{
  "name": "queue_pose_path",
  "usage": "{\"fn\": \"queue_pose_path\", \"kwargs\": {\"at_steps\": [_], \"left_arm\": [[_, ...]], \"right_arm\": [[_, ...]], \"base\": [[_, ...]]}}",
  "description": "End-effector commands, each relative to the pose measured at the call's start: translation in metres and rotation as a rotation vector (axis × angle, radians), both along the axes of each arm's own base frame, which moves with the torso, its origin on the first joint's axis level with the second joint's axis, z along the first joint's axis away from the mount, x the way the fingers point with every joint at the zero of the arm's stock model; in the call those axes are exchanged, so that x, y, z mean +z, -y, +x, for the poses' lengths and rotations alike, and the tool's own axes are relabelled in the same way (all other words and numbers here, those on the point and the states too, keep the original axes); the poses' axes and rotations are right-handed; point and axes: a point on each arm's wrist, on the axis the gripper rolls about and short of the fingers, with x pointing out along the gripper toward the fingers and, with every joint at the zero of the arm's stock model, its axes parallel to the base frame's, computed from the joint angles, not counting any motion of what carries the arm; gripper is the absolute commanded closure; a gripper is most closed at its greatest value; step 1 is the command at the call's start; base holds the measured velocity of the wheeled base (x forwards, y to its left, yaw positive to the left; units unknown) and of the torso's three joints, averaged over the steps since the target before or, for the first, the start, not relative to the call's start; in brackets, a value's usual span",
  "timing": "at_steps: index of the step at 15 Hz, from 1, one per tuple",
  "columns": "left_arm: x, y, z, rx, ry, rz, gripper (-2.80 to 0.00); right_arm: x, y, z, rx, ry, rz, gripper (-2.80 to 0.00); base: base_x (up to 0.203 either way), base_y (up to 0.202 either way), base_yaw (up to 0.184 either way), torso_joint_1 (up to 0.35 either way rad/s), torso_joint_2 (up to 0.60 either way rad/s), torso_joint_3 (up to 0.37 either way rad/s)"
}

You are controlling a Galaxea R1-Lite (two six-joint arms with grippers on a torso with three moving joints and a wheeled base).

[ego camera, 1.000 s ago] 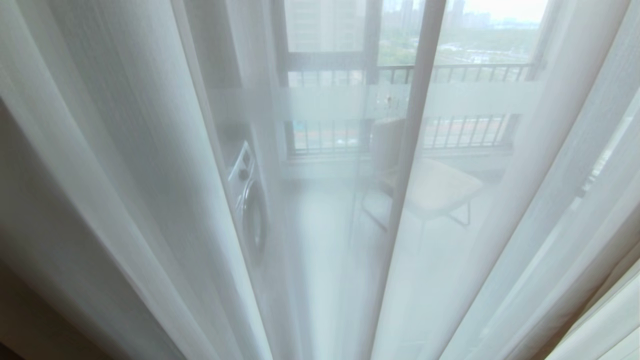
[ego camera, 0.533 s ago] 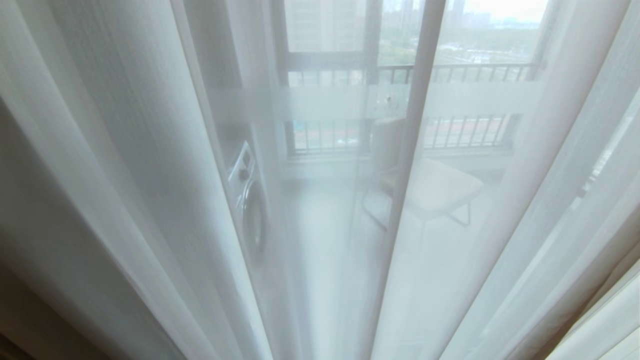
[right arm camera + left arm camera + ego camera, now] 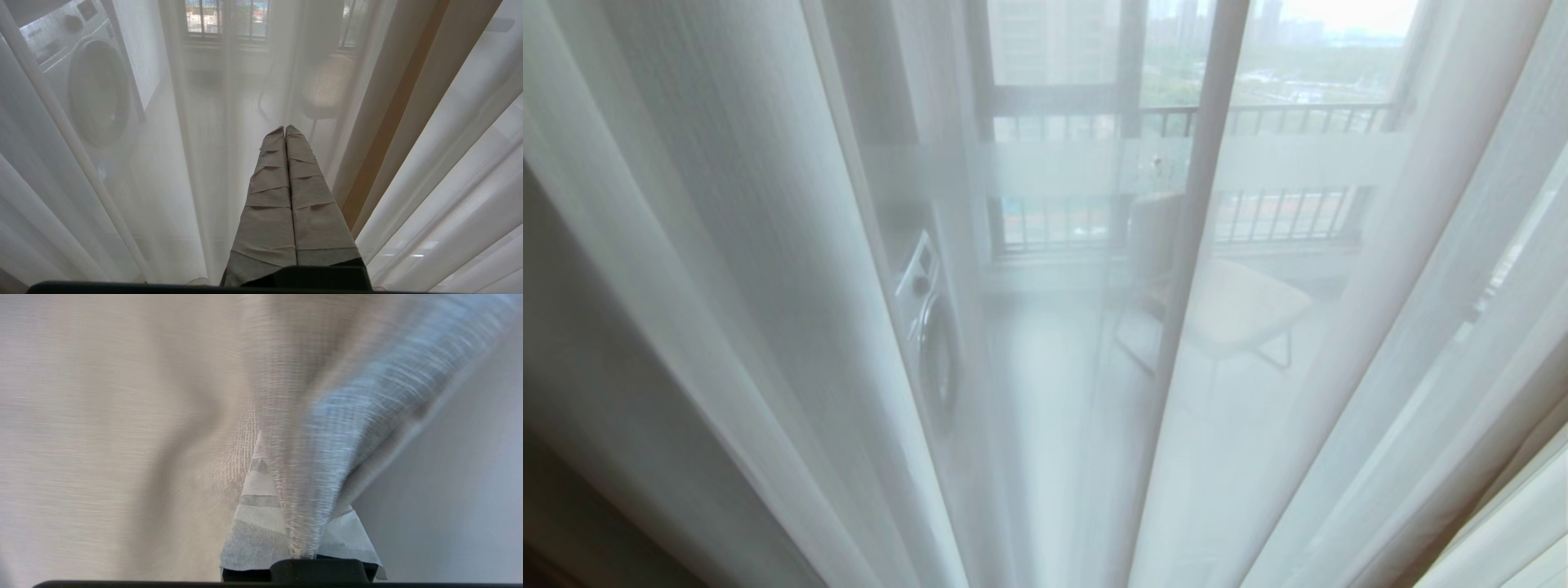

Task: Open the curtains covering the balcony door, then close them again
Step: Close the outer curtains on both sides

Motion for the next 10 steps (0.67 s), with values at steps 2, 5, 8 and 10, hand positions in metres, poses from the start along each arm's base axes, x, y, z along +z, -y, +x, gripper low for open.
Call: {"fn": "queue_pose_path", "kwargs": {"at_steps": [2,5,8,10], "left_arm": [[0.008,0.045,-0.009,-0.120,-0.003,0.031,0.00],[0.006,0.075,-0.008,-0.228,-0.005,0.027,0.00],[0.005,0.098,-0.003,-0.317,0.009,0.019,0.00],[0.005,0.113,0.000,-0.375,0.013,0.023,0.00]], "right_arm": [[0.000,0.000,0.000,0.001,0.000,0.000,0.00],[0.000,0.000,0.000,0.001,0.000,0.000,0.00],[0.000,0.000,0.000,0.001,0.000,0.000,0.00],[0.000,0.000,0.000,0.001,0.000,0.000,0.00]], "base": [[0.000,0.000,0.000,0.000,0.00,0.000],[0.000,0.000,0.000,0.000,0.00,0.000],[0.000,0.000,0.000,0.000,0.00,0.000],[0.000,0.000,0.000,0.000,0.00,0.000]]}}
